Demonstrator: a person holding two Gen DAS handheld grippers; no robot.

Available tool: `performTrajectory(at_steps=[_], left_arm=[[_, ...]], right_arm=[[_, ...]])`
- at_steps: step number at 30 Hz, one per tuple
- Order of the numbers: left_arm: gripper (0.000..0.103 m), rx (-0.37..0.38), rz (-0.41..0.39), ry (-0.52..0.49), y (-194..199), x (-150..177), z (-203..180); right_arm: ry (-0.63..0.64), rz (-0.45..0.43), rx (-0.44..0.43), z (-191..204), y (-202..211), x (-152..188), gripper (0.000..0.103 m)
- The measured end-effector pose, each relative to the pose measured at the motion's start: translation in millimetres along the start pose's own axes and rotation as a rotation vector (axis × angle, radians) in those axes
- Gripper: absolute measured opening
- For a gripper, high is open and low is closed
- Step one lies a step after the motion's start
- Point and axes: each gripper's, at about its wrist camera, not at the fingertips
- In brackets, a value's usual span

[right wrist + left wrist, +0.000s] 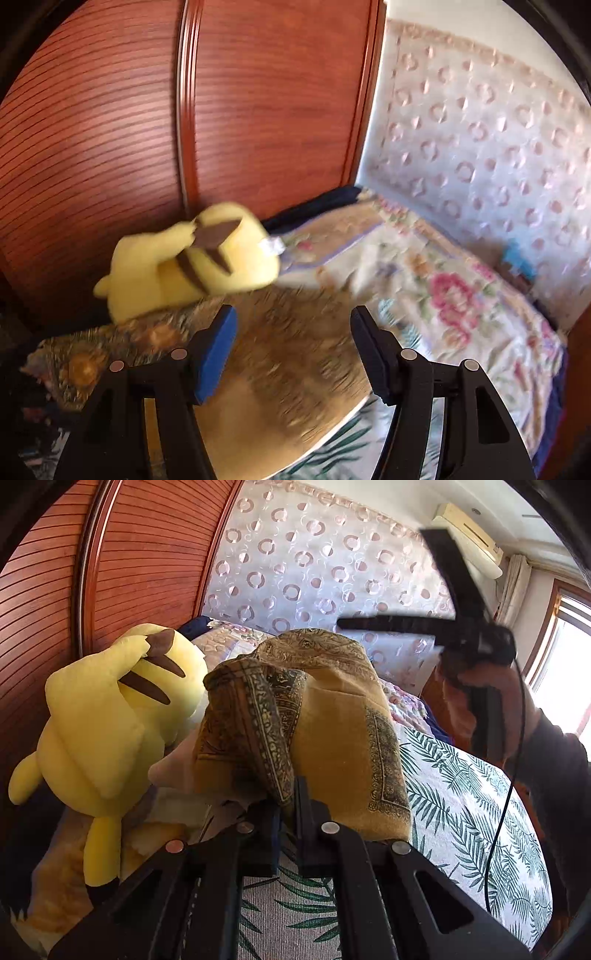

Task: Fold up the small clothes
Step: 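Carry the shirt with the left tool toward the yellow plush toy while the right tool releases it, then lower the shirt beside the yellow plush toy and open the left tool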

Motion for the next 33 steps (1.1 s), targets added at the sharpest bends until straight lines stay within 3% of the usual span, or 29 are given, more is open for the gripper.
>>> performTrajectory(at_steps=[5,9,11,14,18,21,29,33], left_arm=[[0.006,-0.01,0.002,-0.006,0,-1,-3],[0.012,-0.038,-0.008,-0.027,4,-3,-7],[0.02,-0.047,-0.017,-0.038,7,-4,-9],[0.039,-0.059,-0.037,-0.059,17,-5,-10],[0.046,-0.086,-0.067,-0.094,30,-6,-14],[0.08,-0.077,-0.089,-0.107,39,-6,-15],[0.084,-0.128,-0.159,-0.219,64,5,-36],[0.085,-0.106,-0.157,-0.231,74,13,-44]], right_arm=[[-0.046,0.08,-0.022,-5,-37,24,0.066],[-0.075,0.076,-0.007,-10,-60,26,0.068],[-0.087,0.056,0.003,-13,-64,26,0.069],[-0.104,0.052,0.016,-11,-65,24,0.07],[-0.116,0.049,0.027,0,-57,24,0.071],[-0.129,0.04,0.022,9,-46,29,0.071],[-0.179,-0.011,0.033,47,20,62,0.071],[-0.229,-0.044,0.063,60,60,81,0.071]])
Point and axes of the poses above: each gripper's, at about its wrist camera, not at the fingertips, and y roughly against the way its jaws point, z to its left, x to its underside, and after that the axes turned 14 degrees about y, right-handed
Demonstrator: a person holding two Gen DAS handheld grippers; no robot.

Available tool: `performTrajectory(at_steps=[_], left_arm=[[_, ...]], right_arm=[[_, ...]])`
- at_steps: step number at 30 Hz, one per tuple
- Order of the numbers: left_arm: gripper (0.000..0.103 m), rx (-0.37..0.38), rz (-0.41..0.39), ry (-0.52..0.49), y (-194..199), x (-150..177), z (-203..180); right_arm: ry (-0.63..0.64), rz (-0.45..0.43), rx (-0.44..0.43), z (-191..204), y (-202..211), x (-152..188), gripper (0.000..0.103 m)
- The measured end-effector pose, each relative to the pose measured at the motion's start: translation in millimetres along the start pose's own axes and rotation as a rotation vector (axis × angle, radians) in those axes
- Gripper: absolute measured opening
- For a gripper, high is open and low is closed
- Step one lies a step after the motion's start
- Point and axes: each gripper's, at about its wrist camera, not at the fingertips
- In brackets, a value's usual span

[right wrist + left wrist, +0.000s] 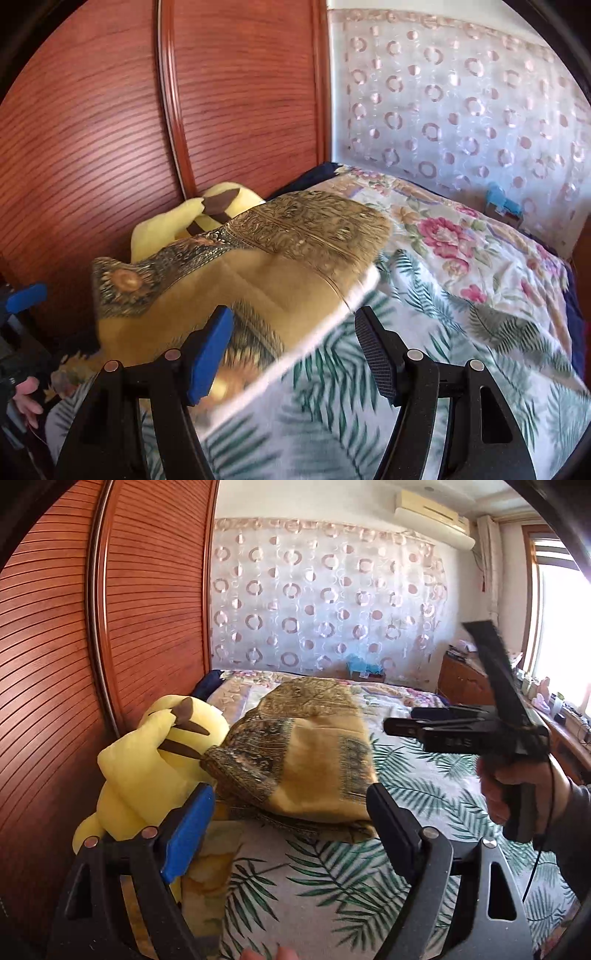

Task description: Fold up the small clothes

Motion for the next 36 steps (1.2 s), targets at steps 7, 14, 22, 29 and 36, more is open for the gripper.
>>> performTrajectory(at_steps=[7,14,22,29,36], left_arm=[[0.085,0.037,0.034,-0.035,9,15,-29],[0.084,0.086,0.033,-0.075,24,26,-72],[0.084,0.125,0.012,-0.098,45,25,-113],[0.085,0.133,0.004,-0.108,62,23,-141],[0.085,0.13,-0.018,-0.125,74,24,-154]], right_arm=[[-0.05,-0.038,0.089,17,79,44,0.074],[-0.123,-0.067,0.211,38,167,93,0.085],[-0.192,-0.086,0.397,65,257,124,0.089],[-0.258,-0.131,0.491,81,319,143,0.089],[-0.279,-0.154,0.523,95,346,154,0.089]])
Point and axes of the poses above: each gripper's, at about its wrist camera, not at the fingertips, and y roughly against the way its jaws point, z to its left, x to its underside, and after that the axes turned 14 degrees about y, right-handed
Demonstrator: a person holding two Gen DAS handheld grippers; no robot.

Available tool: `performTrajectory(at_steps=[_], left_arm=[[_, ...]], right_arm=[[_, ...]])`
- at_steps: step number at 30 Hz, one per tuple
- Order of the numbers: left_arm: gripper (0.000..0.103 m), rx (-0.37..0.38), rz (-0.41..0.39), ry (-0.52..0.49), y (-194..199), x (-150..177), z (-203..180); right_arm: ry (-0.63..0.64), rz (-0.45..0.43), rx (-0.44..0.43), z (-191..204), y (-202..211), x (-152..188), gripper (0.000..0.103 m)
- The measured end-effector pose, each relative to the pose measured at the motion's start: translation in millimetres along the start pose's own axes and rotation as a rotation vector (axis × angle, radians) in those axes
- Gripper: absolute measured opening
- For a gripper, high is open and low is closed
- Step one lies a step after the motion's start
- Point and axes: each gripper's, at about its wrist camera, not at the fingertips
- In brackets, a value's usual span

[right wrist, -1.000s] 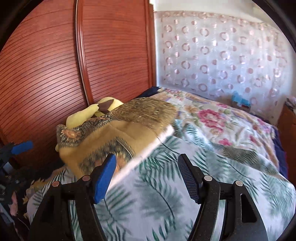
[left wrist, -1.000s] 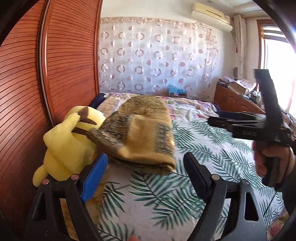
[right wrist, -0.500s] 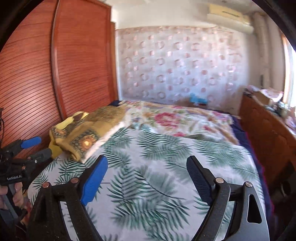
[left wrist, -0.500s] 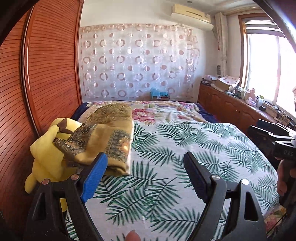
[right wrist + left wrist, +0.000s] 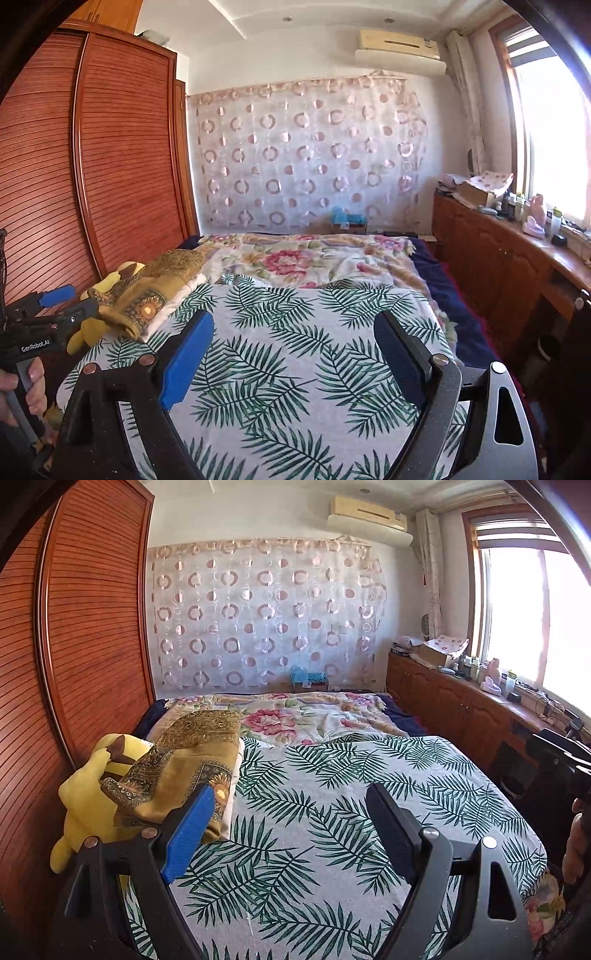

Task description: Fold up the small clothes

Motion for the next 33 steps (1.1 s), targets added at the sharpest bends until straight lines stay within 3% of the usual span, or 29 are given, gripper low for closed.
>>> performTrajectory(at_steps=[10,33], left_arm=[[0.085,-0.009,-0.015,0.008,7,-2,2],[0.085,0.001,-0.01,0.002,9,-2,0]], right_arm=[[-0.007,-0.008,0.006,12,-12,-2,0.089],[0.0,-0.003,-0.001,-8,-13,0,0.089]])
Point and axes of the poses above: each gripper's, at about its wrist camera, not at the fingertips, and y roughly against the way its jaws point, z to its left, x to its underside, and after that the axes turned 14 degrees about y, right-handed
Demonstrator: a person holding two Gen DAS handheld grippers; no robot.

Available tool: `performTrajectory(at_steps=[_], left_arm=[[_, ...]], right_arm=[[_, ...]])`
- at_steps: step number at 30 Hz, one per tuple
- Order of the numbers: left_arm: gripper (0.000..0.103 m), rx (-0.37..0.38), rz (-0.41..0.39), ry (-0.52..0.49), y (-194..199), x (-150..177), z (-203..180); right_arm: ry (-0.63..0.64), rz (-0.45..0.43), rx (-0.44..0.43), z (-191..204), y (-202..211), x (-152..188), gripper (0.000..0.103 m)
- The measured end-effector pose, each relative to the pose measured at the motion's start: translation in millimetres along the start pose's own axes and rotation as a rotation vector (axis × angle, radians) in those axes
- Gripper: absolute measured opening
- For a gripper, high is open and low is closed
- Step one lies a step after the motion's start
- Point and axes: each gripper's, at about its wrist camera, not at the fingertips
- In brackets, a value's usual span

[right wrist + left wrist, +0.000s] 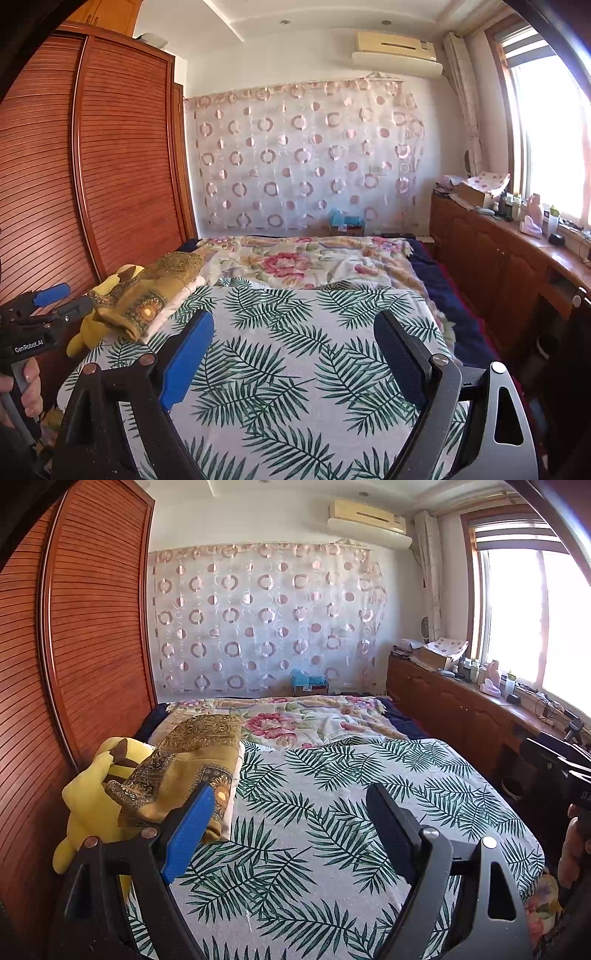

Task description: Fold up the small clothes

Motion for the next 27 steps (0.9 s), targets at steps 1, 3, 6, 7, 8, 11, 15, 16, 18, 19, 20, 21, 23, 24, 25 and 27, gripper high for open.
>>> performTrajectory(at_steps=[1,3,6,7,8,11,15,16,18,19,20,21,23,24,25,27], left_arm=[[0.085,0.001,0.0,-0.001,0.6,0.1,-0.3],[0.085,0.002,-0.002,0.0,1.0,0.2,-0.5],[0.085,0.002,-0.002,0.0,0.5,0.5,-1.1],[0.085,0.002,-0.002,0.0,0.4,0.8,-2.2],[0.085,0.002,-0.001,0.0,0.1,0.9,-2.0],[0.085,0.005,-0.002,0.0,0.2,1.0,-2.1],[0.085,0.005,-0.002,0.001,0.2,1.1,-2.1],[0.085,0.006,-0.002,0.001,0.6,0.9,-2.6],[0.085,0.005,-0.002,0.0,0.2,1.1,-2.1],[0.085,0.005,-0.002,0.0,0.3,1.1,-2.2],[0.085,0.006,-0.001,0.0,0.3,1.0,-2.3],[0.085,0.006,-0.002,0.0,0.6,1.0,-2.3],[0.085,0.006,-0.002,0.001,0.2,1.1,-2.0],[0.085,0.007,-0.001,0.001,0.2,1.1,-2.0],[0.085,0.007,-0.001,0.001,0.3,1.1,-2.0],[0.085,0.007,-0.001,-0.001,0.7,2.0,-5.3]], right_arm=[[-0.001,0.0,0.001,-0.7,0.4,0.0,0.089],[-0.003,-0.001,0.0,-2.3,0.9,0.1,0.089],[-0.002,-0.002,0.0,-2.3,1.8,0.6,0.089],[-0.001,-0.003,0.0,-2.6,2.1,0.5,0.089],[-0.001,-0.003,0.0,-2.8,2.6,0.6,0.089],[-0.001,-0.005,0.0,-2.2,3.0,1.0,0.089],[-0.001,-0.005,0.001,-1.9,3.1,1.1,0.089],[-0.001,-0.005,0.0,-2.1,3.2,1.1,0.089],[-0.001,-0.006,0.001,-2.5,3.3,0.7,0.089],[-0.002,-0.006,0.001,-2.2,3.3,1.2,0.089],[-0.001,-0.005,0.001,-2.1,3.3,1.4,0.089],[-0.002,-0.005,0.002,-2.4,3.4,1.2,0.089],[-0.001,-0.005,0.0,-2.7,3.2,1.6,0.089],[0.0,-0.005,0.001,-2.9,3.3,1.4,0.089],[-0.001,-0.005,0.001,-2.7,3.2,1.6,0.089],[-0.001,-0.005,0.001,-3.0,3.2,1.5,0.089]])
Point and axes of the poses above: each gripper's, at about its wrist camera, not at the fingertips, and y roughly against the way its jaws point, z to its left, x to its underside, and after that the axes turned 14 degrees about y, right-handed
